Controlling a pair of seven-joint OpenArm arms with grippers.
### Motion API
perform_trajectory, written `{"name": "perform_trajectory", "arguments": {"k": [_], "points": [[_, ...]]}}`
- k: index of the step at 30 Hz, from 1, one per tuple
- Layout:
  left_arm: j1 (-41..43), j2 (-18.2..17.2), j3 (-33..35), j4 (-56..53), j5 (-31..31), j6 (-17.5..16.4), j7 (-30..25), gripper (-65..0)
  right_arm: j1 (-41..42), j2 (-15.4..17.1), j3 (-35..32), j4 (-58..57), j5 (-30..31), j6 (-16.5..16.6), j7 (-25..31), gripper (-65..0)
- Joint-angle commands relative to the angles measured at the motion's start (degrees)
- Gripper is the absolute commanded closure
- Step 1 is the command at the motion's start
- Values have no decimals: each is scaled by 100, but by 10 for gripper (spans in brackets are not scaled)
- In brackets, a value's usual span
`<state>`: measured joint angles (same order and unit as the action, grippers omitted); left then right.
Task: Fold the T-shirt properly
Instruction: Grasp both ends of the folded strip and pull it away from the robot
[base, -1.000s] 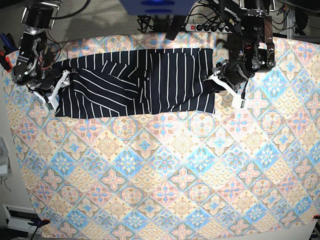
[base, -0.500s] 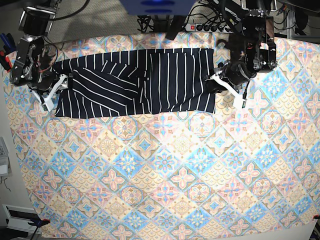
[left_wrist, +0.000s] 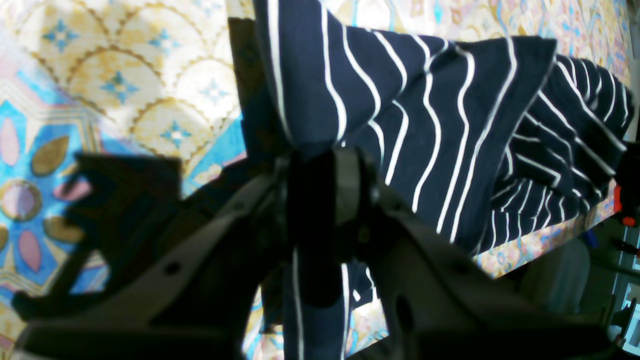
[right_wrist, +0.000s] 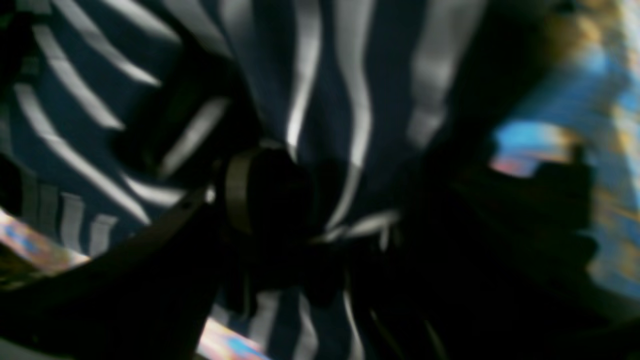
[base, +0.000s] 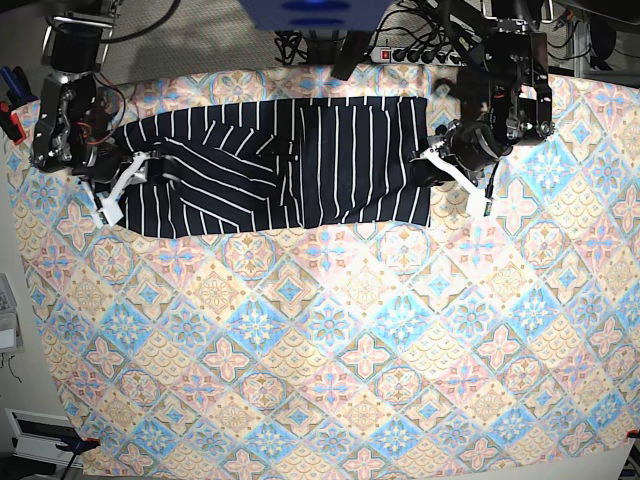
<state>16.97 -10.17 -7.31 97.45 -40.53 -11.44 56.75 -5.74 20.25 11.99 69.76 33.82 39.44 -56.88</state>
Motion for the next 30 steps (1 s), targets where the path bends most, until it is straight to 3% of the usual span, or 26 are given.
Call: {"name": "perform_trajectory", "arguments": {"k": [1, 7, 13, 18, 30], "points": [[-40, -24, -12, 88, -83, -47, -71, -106, -11, 45, -69, 18, 7, 56, -180, -322], [-40, -24, -12, 88, -83, -47, -71, -106, -11, 45, -210, 18, 15, 56, -180, -293], [-40, -24, -12, 88, -83, -47, -71, -106, -11, 54, -192, 18, 15, 56, -197, -1], [-49, -7, -12, 88, -74, -47, -71, -106, -20, 63, -166, 475, 15, 56, -268, -7], [-49, -7, -12, 88, -65, -47, -71, -106, -635, 54, -60, 3411, -11, 56, -303, -7]]}}
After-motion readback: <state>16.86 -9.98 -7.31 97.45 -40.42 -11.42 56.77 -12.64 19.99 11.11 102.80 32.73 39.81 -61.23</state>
